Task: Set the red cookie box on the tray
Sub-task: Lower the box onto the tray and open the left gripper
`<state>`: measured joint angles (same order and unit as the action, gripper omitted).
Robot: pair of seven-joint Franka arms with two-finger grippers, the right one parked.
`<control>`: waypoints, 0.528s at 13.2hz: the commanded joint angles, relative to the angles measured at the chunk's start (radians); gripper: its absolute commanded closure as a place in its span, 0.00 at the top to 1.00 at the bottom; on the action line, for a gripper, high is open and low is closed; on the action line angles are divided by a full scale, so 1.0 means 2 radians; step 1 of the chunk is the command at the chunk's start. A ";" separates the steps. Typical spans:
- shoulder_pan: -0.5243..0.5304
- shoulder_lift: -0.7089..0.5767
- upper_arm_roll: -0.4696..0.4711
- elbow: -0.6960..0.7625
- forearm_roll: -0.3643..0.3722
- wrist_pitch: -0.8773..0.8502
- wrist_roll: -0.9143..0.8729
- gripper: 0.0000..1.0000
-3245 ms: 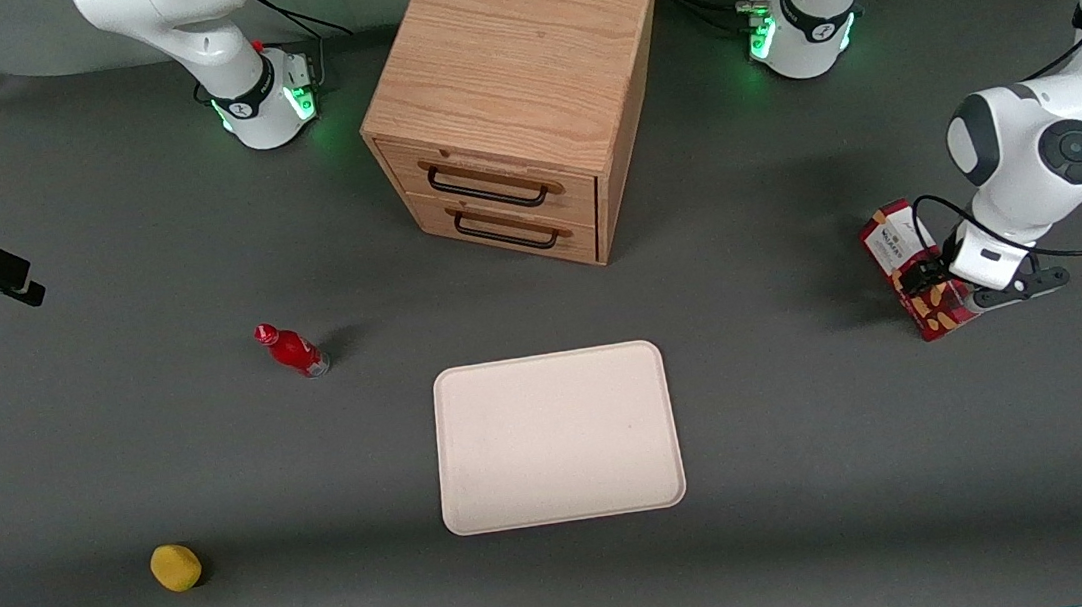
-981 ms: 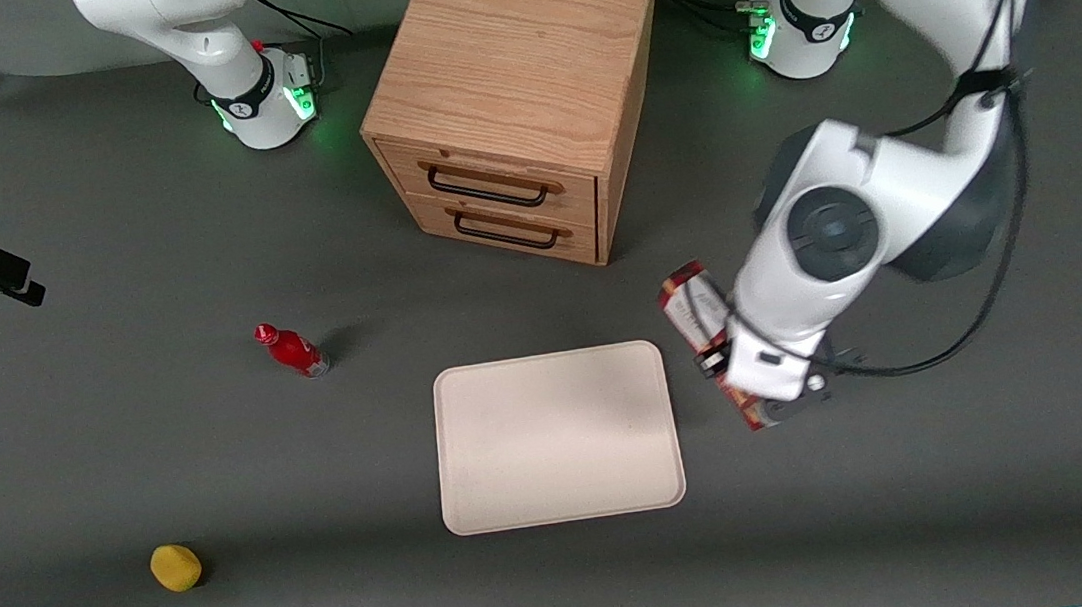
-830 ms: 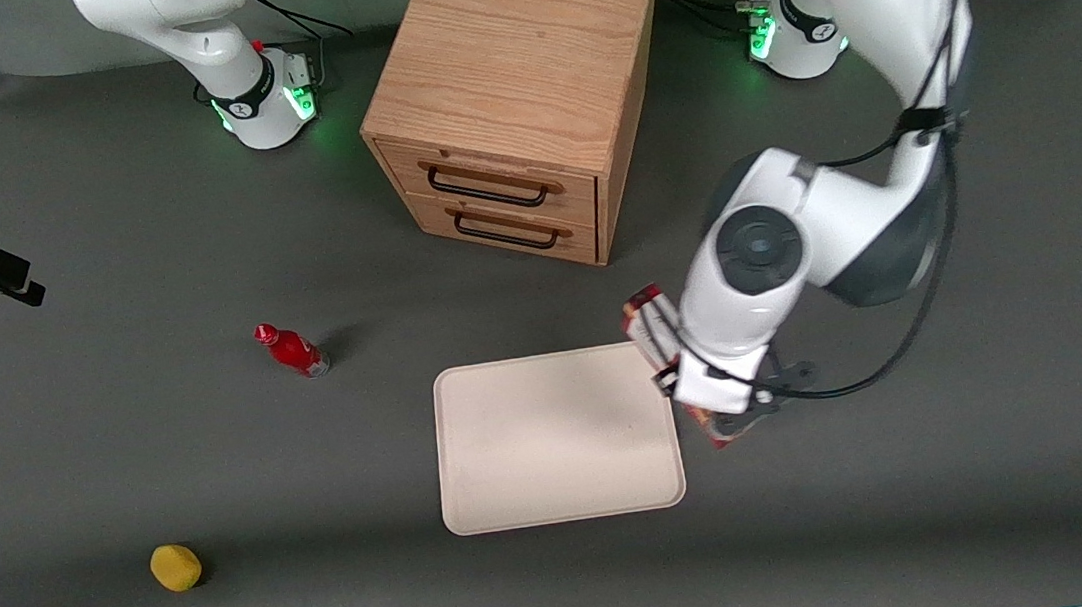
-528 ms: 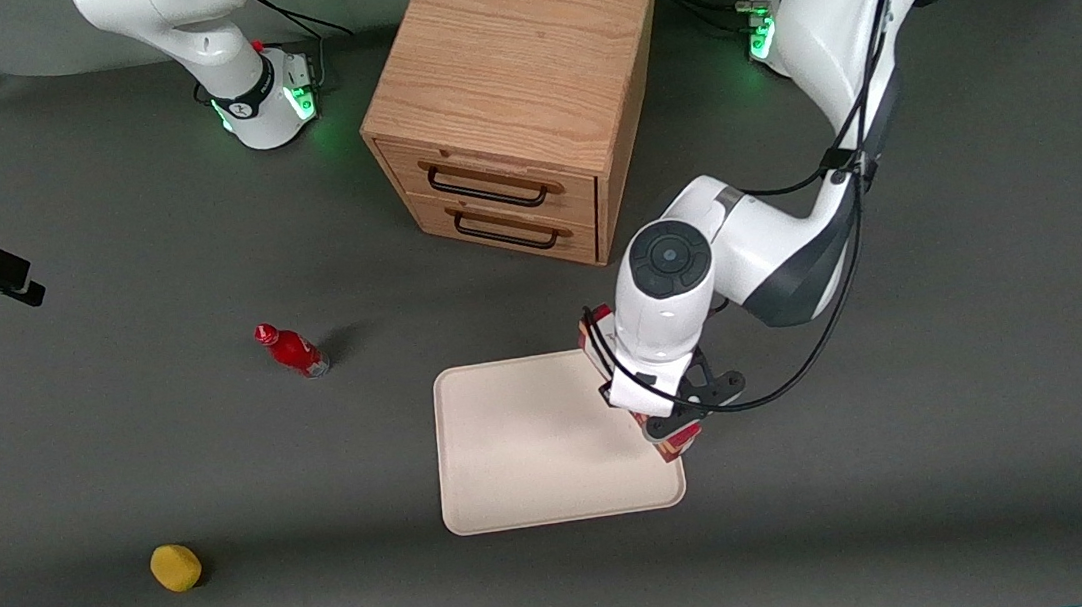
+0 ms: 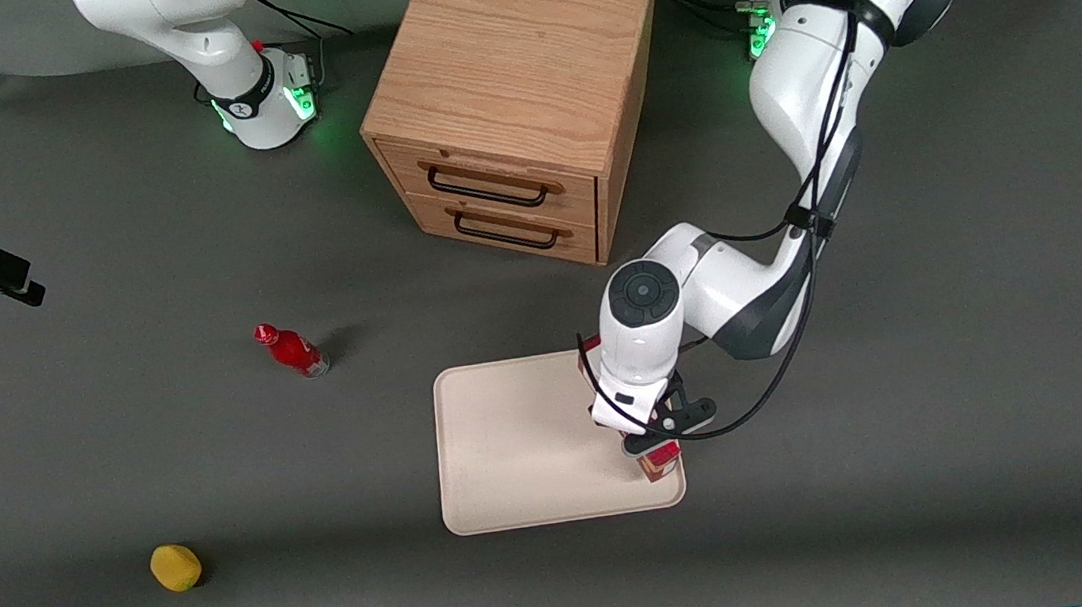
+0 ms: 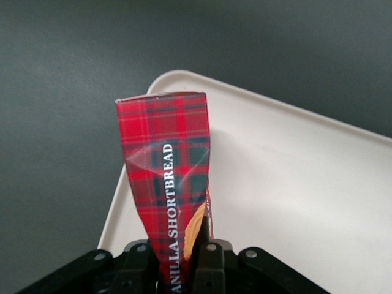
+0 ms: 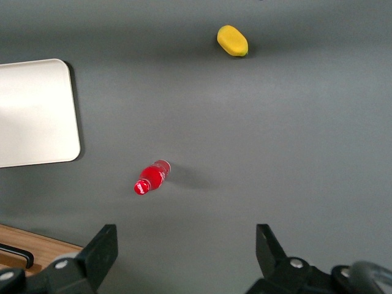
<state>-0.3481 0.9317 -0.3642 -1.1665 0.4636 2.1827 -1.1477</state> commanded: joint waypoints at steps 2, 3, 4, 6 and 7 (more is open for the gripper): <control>-0.021 0.017 0.019 0.023 0.020 0.007 -0.004 0.26; -0.021 0.020 0.020 0.023 0.021 0.012 -0.004 0.26; -0.022 0.022 0.020 0.023 0.021 0.018 -0.004 0.26; -0.022 0.027 0.021 0.022 0.025 0.023 -0.004 0.30; -0.022 0.030 0.021 0.022 0.029 0.024 -0.003 0.39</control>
<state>-0.3697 0.9622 -0.3382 -1.1662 0.4949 2.2255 -1.1476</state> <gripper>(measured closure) 0.700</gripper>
